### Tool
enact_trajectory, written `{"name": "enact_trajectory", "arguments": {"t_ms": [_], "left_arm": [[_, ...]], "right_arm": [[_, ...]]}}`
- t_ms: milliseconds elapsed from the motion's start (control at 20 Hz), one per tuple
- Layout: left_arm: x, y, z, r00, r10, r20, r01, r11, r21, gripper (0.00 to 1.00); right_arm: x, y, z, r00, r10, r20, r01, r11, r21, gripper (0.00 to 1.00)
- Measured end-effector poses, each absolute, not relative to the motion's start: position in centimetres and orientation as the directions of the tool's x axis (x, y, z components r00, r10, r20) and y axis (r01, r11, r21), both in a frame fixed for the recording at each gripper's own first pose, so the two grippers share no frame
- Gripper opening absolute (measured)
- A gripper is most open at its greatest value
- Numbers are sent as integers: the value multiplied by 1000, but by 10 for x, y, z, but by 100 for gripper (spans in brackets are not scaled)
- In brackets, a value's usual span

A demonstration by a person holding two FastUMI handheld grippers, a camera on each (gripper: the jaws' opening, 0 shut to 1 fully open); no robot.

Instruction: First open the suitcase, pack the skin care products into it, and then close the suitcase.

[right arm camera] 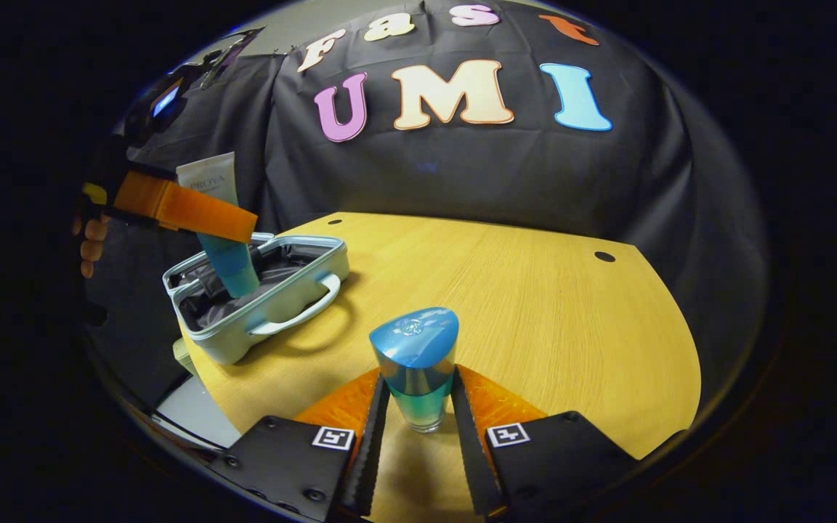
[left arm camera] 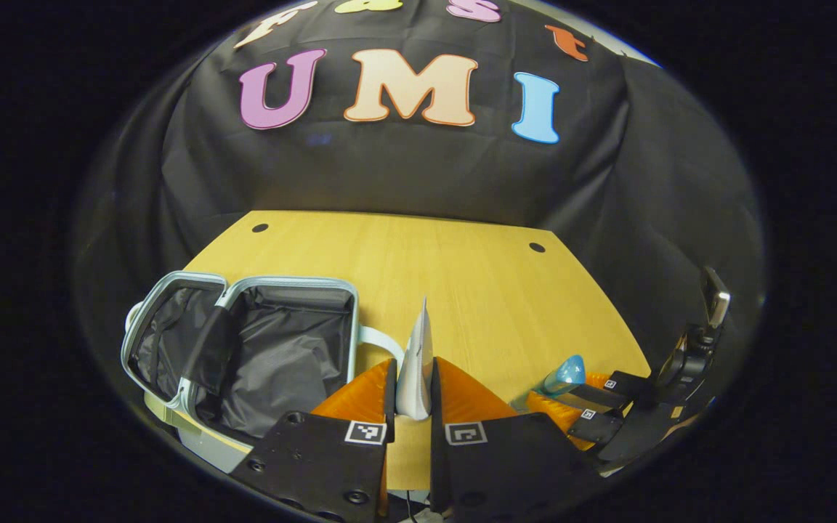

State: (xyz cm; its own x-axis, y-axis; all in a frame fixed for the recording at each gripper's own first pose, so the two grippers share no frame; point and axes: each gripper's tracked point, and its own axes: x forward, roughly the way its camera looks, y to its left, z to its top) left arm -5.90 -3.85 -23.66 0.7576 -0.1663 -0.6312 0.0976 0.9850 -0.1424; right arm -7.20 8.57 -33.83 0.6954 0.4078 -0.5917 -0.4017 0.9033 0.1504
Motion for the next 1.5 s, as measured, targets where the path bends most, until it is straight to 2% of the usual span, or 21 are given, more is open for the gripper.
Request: {"name": "enact_trajectory", "arguments": {"t_ms": [300,350,400,550,600,650,700,900,950,1050,1100,1150,1200,1250,1300,1400,1500], "left_arm": [[-68,39,-261,685,-51,-727,13,998,-58,15],[-69,53,-266,669,-27,-743,-3,999,-39,15],[-70,68,-273,651,-7,-759,-14,1000,-22,15],[-69,101,-298,585,25,-811,-27,1000,11,15],[-69,111,-309,557,30,-830,-35,999,12,18],[-69,118,-321,527,28,-849,-40,999,8,15],[-67,124,-331,509,24,-861,-46,999,0,15],[-62,134,-359,457,-29,-889,-38,998,-52,16],[-60,136,-362,453,-39,-890,-30,998,-59,16],[-58,138,-368,444,-61,-894,-10,997,-73,16],[-52,142,-368,466,-64,-883,5,998,-70,19],[-48,142,-370,463,-84,-882,17,996,-86,16],[-45,142,-370,461,-101,-882,21,994,-103,16],[-40,143,-371,467,-118,-877,29,993,-118,17],[-36,144,-371,469,-129,-874,35,991,-128,18],[-31,140,-369,482,-178,-858,59,983,-171,24],[-28,133,-356,503,-226,-834,99,974,-204,60]], "right_arm": [[-54,120,-278,682,474,-557,-402,879,256,48],[-53,129,-269,680,486,-549,-404,873,272,52],[-53,138,-261,675,499,-543,-407,866,291,48],[-57,173,-246,629,546,-553,-415,838,354,50],[-58,186,-241,615,562,-553,-418,827,375,51],[-62,199,-236,600,579,-551,-428,815,390,53],[-65,212,-231,587,596,-548,-438,803,403,51],[-79,254,-225,535,631,-562,-438,776,454,51],[-82,263,-227,520,634,-572,-438,773,459,48],[-82,279,-233,484,638,-599,-439,769,465,50],[-84,288,-237,462,641,-613,-434,766,474,50],[-87,296,-242,442,643,-625,-424,764,486,48],[-90,304,-246,423,645,-637,-414,762,497,50],[-91,311,-250,409,643,-647,-407,764,501,48],[-92,318,-255,398,639,-658,-403,767,500,50],[-94,330,-266,378,627,-681,-400,774,490,50],[-97,340,-279,350,613,-708,-394,782,483,51]]}}
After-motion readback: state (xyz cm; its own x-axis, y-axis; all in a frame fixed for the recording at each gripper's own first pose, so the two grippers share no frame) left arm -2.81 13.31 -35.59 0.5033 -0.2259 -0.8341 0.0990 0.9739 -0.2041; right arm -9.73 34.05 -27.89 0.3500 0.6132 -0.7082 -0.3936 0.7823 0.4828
